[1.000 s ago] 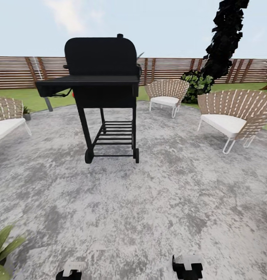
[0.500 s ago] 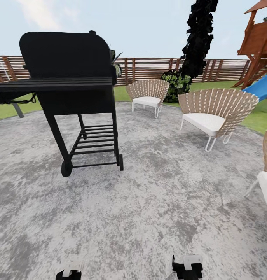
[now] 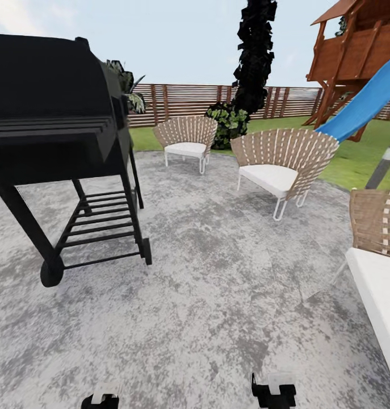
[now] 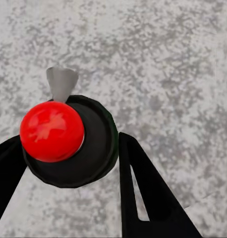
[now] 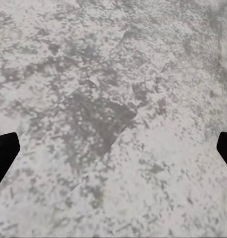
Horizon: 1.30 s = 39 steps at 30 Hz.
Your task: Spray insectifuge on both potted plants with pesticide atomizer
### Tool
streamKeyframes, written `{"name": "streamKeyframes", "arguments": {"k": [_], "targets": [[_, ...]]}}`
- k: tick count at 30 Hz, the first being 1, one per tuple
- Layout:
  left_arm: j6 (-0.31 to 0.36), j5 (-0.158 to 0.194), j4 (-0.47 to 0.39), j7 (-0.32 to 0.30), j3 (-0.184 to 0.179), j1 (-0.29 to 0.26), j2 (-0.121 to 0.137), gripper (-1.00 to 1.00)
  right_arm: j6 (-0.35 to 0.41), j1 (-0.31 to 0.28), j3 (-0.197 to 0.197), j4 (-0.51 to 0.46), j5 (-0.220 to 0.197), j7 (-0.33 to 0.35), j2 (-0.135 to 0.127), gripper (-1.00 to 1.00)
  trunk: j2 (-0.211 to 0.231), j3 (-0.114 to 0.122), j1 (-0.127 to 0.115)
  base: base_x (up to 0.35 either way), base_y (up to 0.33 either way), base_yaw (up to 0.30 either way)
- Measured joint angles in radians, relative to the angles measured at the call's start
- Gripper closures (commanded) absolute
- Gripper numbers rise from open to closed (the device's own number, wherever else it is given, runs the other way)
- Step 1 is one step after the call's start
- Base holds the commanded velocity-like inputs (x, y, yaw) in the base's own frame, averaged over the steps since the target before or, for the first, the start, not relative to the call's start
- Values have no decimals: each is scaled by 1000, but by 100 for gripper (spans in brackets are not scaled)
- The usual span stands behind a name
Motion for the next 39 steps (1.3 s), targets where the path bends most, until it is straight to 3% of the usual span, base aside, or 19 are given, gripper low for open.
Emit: {"name": "streamKeyframes", "arguments": {"k": [12, 30, 35, 39], "targets": [[-1, 0, -2, 0, 0, 0, 1, 100, 0, 0, 0, 0, 0, 0, 0, -100, 0, 0, 0, 331, -111, -238], [-1, 0, -4, 0, -1, 0, 2, 100, 0, 0, 0, 0, 4, 2, 1, -100, 0, 0, 0, 337, -20, -8], [11, 2, -66, 1, 1, -14, -8, 100, 0, 0, 0, 0, 5, 2, 0, -100, 0, 0, 0, 339, 0, 0], [16, -18, -128, 3, 0, -19, -42, 100, 0, 0, 0, 0, 6, 2, 0, -100, 0, 0, 0, 339, -8, 0]]}}
